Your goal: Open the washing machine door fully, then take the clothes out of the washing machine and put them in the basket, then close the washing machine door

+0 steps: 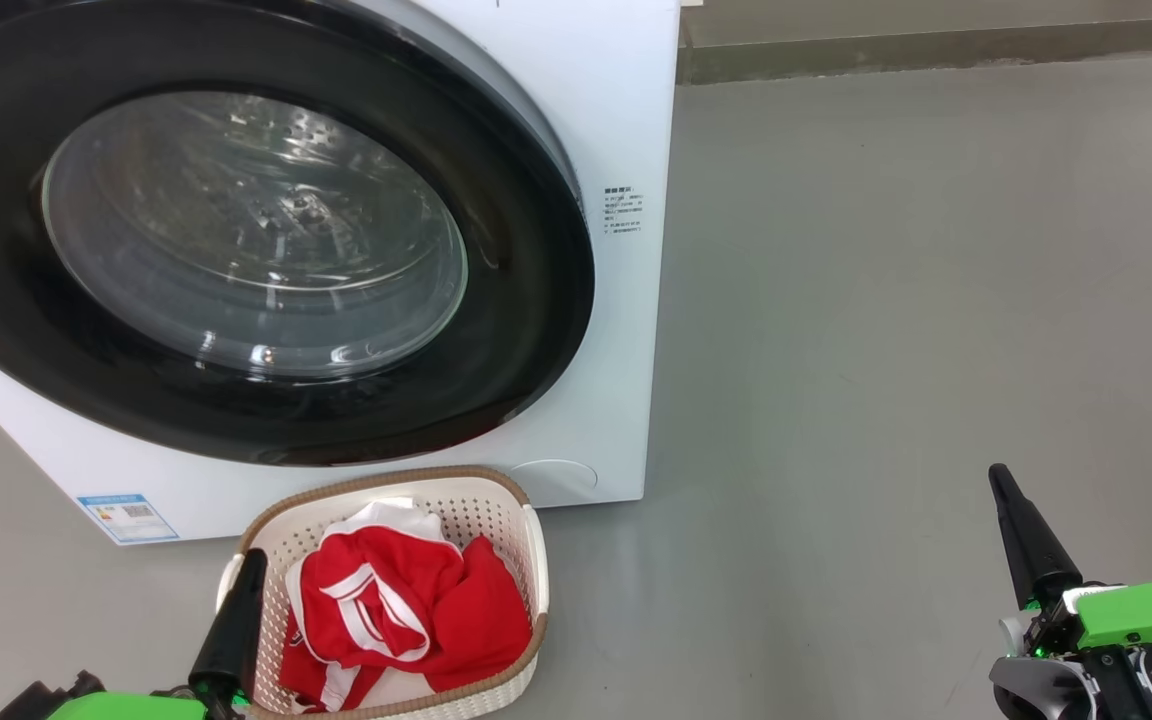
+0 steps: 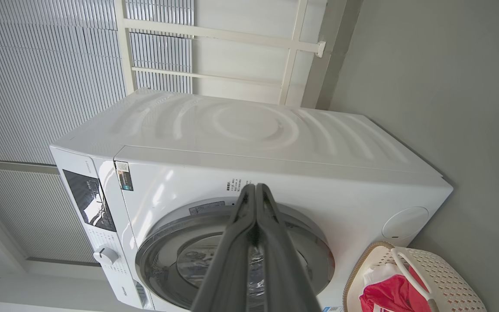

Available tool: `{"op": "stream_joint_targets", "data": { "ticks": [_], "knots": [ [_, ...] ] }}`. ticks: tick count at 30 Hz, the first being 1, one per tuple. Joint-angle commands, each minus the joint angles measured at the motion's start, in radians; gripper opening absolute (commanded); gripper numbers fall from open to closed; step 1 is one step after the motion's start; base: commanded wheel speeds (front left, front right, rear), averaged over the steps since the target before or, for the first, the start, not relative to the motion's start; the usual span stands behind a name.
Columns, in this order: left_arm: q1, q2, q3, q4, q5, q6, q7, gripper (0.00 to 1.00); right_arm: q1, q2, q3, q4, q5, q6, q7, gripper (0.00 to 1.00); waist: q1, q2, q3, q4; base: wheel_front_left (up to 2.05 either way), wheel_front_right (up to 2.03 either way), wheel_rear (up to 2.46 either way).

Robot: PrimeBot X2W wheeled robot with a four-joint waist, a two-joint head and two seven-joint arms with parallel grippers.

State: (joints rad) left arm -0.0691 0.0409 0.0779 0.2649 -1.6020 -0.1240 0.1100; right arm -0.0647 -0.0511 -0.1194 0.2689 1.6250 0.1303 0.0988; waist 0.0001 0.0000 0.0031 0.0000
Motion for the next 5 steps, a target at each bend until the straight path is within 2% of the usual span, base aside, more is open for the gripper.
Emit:
{"op": "stream_joint_targets", "data": {
  "ticks": [1, 5],
  "knots": [
    [-0.039, 0.010, 0.036, -0.020, -0.006, -0.007, 0.004, 0.00, -0.042, -0.006, 0.015, -0.025, -0.009, 0.000, 0.007, 0.00, 0.0000, 0.0000, 0.000, 0.000, 0.00, 0.00, 0.00],
    [-0.039, 0.010, 0.036, -0.020, -0.006, -0.007, 0.004, 0.00, -0.042, -0.006, 0.014, -0.025, -0.009, 0.000, 0.008, 0.00, 0.0000, 0.0000, 0.000, 0.000, 0.00, 0.00, 0.00]
  ]
}}
